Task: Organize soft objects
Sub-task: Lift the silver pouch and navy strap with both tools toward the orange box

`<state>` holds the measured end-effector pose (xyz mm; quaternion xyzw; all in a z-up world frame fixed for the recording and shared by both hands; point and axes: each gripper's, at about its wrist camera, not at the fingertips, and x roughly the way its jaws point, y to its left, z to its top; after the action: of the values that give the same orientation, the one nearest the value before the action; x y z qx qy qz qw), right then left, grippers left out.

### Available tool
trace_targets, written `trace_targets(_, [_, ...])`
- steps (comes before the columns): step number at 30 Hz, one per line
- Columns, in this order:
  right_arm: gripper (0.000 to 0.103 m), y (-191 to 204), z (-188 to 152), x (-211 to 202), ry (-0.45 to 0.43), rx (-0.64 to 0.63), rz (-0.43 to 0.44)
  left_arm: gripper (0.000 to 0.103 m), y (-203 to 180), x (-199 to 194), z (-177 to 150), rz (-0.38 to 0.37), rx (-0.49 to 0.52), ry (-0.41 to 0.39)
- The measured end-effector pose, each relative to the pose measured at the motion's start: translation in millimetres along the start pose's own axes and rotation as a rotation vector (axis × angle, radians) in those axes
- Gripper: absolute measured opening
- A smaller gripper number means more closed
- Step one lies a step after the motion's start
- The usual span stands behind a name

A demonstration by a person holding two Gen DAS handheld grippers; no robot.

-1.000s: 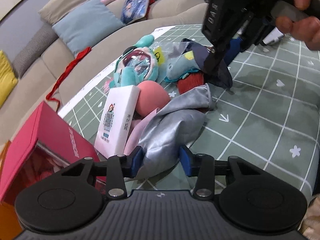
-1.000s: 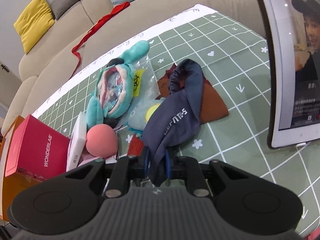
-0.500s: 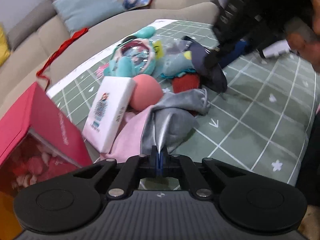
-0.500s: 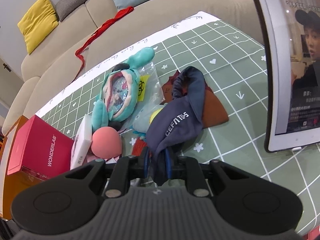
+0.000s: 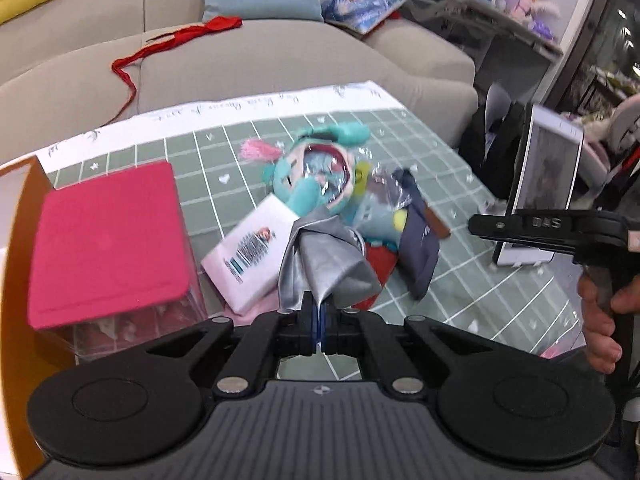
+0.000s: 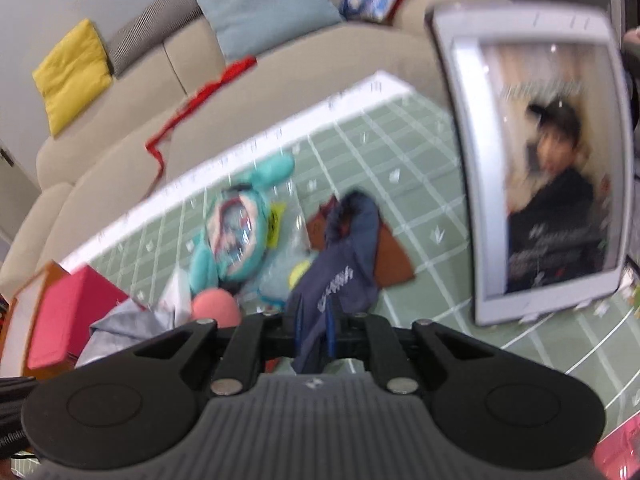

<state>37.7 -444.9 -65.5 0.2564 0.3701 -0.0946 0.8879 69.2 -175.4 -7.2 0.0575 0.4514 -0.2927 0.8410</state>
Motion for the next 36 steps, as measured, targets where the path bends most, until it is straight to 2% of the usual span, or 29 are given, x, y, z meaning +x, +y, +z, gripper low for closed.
trace_targets(5, [0.01, 2.3, 7.7, -20.0, -0.033, 0.01, 0.063, 0.001, 8.1, -15.3, 9.5, 0.011, -0.016, -0.018])
trace_targets(8, [0.017, 5.0, 5.8, -12.2, 0.006, -0.001, 0.059, 0.001, 11.6, -19.4, 8.1, 0.014, -0.032, -0.028])
trace_targets(10, [0.038, 6.7, 1.6, 2.9, 0.054, -0.01, 0.036, 0.002, 13.3, -20.0, 6.1, -0.002, -0.043, -0.02])
trace_targets(11, [0.051, 7.0, 0.1, 13.0, 0.091, -0.013, 0.031, 0.002, 14.1, -19.6, 4.9, -0.014, -0.049, -0.016])
trace_targets(15, [0.049, 3.6, -1.1, 54.9, 0.21, 0.015, -0.051, 0.002, 13.2, -14.7, 1.6, -0.016, -0.056, 0.008])
trace_targets(21, [0.049, 2.2, -4.6, 80.9, 0.271, 0.053, -0.04, 0.002, 12.0, -12.8, -0.3, -0.021, -0.054, 0.022])
trace_targets(22, [0.047, 3.6, -5.0, 82.4, 0.268, 0.046, -0.036, 0.002, 12.3, -13.0, -0.5, -0.021, -0.055, 0.021])
trace_targets(24, [0.029, 6.3, -6.2, 83.9, 0.263, 0.041, -0.032, 0.002, 12.4, -13.0, -1.2, -0.015, -0.055, 0.022])
trace_targets(29, [0.004, 5.5, -8.3, 87.4, 0.277, 0.033, -0.04, 0.002, 11.9, -13.2, -1.2, -0.014, -0.065, 0.024])
trace_targets(32, [0.0, 11.6, -5.3, 81.2, 0.239, -0.002, -0.048, 0.002, 10.5, -17.7, -2.0, -0.007, -0.055, -0.004])
trace_targets(36, [0.0, 16.5, 1.0, 63.2, 0.192, -0.001, -0.11, 0.002, 10.2, -19.9, -0.2, -0.001, -0.06, -0.005])
